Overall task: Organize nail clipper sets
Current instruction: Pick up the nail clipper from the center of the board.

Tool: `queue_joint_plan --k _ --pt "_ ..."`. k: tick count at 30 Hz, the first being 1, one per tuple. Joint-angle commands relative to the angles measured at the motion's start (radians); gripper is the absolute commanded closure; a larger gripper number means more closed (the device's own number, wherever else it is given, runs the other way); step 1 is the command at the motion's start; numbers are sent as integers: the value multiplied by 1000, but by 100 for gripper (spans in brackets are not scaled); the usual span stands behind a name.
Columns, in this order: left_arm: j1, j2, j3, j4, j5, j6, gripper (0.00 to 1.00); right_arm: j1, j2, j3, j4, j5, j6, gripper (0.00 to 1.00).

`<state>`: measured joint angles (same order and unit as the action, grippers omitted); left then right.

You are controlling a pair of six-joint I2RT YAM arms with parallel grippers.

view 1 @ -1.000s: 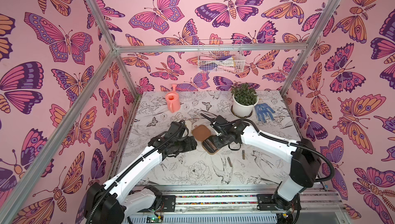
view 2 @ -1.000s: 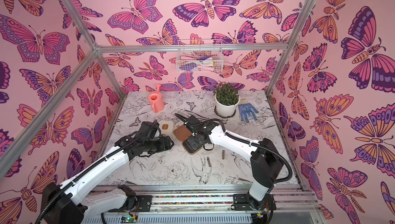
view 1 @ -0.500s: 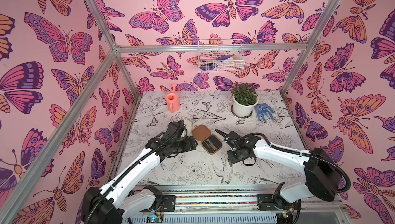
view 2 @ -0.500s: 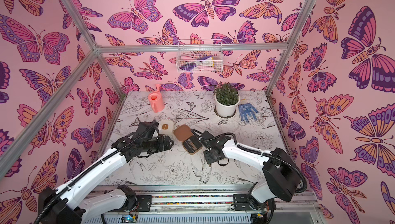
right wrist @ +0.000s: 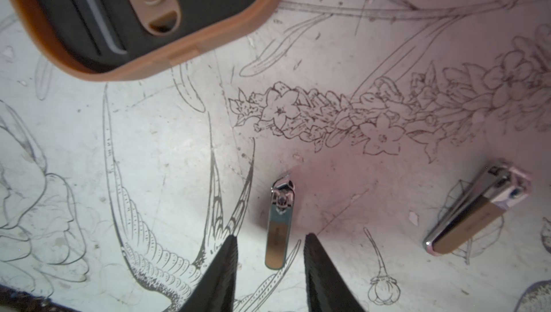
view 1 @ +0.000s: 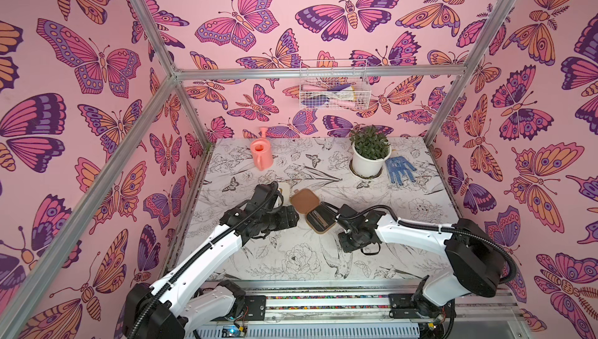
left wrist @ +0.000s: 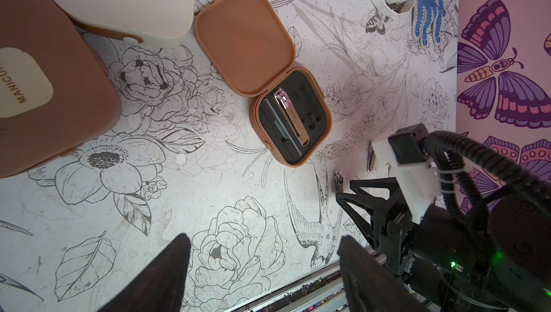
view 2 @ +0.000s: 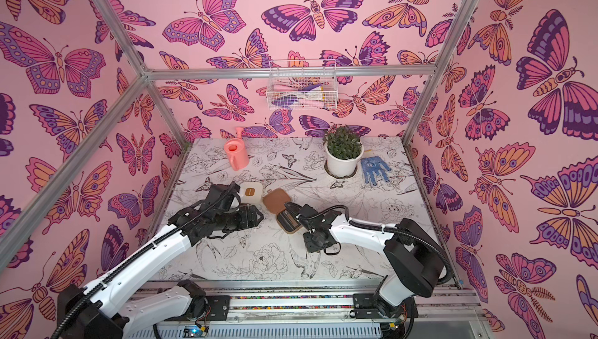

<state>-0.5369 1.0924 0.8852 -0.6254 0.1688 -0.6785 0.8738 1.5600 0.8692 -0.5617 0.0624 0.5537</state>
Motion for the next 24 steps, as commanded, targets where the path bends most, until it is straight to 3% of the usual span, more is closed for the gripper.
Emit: queue_joint_plan --k 1,17,24 --pt "0 -8 3 -6 5 5 20 9 33 -9 6 21 25 64" --pt "0 -3 3 -6 5 4 20 22 74 -9 7 19 38 80" --pt "0 -3 0 -3 3 3 21 26 52 6 -30 32 18 98"
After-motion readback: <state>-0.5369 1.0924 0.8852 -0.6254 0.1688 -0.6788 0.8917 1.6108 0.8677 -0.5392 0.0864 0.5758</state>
